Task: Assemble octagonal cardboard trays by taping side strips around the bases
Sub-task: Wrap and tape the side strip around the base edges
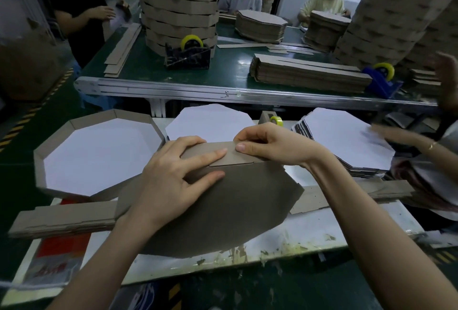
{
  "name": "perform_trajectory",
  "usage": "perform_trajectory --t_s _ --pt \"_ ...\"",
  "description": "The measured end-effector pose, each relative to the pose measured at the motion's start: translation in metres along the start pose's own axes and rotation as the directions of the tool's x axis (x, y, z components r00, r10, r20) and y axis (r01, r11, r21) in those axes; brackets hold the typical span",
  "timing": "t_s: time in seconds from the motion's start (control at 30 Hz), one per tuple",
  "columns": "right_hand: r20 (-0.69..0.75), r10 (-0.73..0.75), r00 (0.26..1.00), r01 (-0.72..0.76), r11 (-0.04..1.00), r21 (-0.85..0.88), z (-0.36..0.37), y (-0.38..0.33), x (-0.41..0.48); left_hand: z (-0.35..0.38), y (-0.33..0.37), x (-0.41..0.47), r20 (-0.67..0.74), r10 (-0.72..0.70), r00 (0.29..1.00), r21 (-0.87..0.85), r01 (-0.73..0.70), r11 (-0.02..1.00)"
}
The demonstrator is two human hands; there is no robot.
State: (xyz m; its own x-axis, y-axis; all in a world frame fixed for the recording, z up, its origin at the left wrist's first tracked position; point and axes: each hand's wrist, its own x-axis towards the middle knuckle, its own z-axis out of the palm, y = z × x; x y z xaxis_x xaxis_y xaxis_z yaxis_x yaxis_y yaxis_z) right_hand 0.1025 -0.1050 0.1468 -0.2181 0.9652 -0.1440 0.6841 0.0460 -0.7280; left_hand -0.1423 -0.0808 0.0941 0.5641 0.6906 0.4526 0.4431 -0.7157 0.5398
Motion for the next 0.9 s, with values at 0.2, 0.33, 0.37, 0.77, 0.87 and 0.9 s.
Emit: perform_trajectory --t_s 0.2,0.33,0.37,0.77,0.87,0.9 --pt "0.005 0.008 1.0 -0.008 0.998 0.063 -0.002 0.007 -0.001 0.0 0.014 0.014 0.082 0.03 0.996 0.035 -0.033 0.999" --pt "-0.103 0.079 0.992 -0.062 0.986 0.154 -0.015 0.016 0.001 0.002 0.016 0.019 0.086 0.022 0.996 -0.046 -0.018 0.999" --pt "-0.211 0.125 0.969 -0.078 0.973 0.216 -0.019 0.023 0.004 0.003 0.015 0.021 0.085 0.012 0.996 -0.052 -0.008 0.999" --pt "-0.283 0.818 0.501 -0.645 0.571 0.508 -0.046 0.194 0.052 0.011 0.023 0.038 0.14 -0.033 0.99 0.02 0.031 0.999" --pt "-0.221 0.845 0.487 -0.644 0.518 0.563 -0.046 0.223 0.064 0.016 0.026 0.045 0.14 -0.056 0.989 0.031 0.053 0.998" --pt "-0.218 0.851 0.478 -0.675 0.514 0.529 -0.046 0.23 0.067 0.017 0.026 0.049 0.14 -0.056 0.989 0.034 0.052 0.998"
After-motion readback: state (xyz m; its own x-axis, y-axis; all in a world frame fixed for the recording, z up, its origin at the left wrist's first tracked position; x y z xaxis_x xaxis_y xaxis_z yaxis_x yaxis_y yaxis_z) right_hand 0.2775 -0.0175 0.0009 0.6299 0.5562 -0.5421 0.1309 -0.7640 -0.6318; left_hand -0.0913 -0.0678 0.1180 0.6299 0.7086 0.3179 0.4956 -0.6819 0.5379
